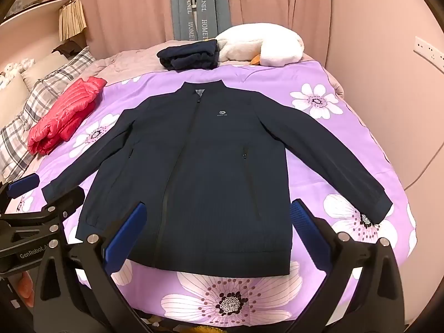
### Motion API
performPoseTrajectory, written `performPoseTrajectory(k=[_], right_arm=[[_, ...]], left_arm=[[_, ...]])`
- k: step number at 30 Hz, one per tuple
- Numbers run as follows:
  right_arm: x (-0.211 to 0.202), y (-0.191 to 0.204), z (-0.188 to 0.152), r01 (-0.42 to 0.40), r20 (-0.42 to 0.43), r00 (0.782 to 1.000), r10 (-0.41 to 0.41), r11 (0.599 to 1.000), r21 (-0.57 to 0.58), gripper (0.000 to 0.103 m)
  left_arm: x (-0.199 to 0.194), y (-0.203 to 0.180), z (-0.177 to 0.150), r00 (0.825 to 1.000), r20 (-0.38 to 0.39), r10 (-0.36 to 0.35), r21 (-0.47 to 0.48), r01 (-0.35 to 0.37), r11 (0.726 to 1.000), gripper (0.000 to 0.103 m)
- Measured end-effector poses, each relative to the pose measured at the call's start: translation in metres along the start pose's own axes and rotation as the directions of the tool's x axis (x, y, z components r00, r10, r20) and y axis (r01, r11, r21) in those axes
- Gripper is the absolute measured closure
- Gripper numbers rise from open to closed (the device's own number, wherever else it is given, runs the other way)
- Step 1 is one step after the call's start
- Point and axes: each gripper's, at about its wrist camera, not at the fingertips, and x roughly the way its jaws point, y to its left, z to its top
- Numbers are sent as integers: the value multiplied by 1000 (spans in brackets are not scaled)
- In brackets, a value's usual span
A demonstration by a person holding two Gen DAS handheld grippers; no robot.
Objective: Fold large clothes
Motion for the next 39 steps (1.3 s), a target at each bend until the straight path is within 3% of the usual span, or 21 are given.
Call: performPoseTrajectory(k=[39], right_arm=[[3, 4, -3, 1, -9, 1000, -1, 1000, -3, 1]], left_arm=[[-4, 4, -3, 1000, 13, 8, -7, -8, 1000, 2]])
